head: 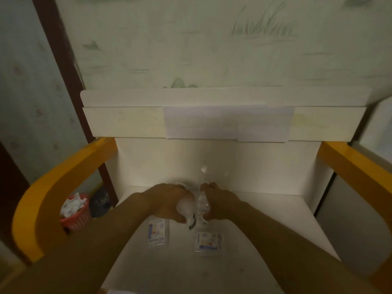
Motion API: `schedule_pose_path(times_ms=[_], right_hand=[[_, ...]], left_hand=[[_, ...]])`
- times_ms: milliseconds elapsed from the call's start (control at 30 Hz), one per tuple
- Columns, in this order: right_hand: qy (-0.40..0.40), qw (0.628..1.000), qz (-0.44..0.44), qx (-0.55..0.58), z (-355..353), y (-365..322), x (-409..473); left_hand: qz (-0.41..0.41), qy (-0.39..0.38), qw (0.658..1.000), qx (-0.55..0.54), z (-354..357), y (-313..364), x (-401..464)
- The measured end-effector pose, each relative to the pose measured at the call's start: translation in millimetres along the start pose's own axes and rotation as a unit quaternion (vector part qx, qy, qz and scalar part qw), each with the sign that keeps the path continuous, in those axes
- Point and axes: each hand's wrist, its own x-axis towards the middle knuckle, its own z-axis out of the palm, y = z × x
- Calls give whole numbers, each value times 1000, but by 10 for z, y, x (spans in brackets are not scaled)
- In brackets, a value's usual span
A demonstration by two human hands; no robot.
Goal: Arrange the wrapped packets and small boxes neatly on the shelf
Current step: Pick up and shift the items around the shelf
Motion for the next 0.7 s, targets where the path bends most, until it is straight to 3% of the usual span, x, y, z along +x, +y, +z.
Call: schedule_pose_path(times_ms=[167, 367, 533, 700], right_hand=[[12, 1000, 0, 6, -89, 19, -115], [51, 998, 31, -9, -819, 295, -455], [115, 991, 68, -29, -1573, 582, -976], [166, 981, 95, -5, -2135, 982, -1615]], left_hand=[[-2, 20, 999, -41, -156, 11, 25], [0, 70, 997, -26, -565, 133, 158], [39, 141, 988, -56, -1067, 603, 410], [113, 162, 979, -56, -1477, 1367, 694]])
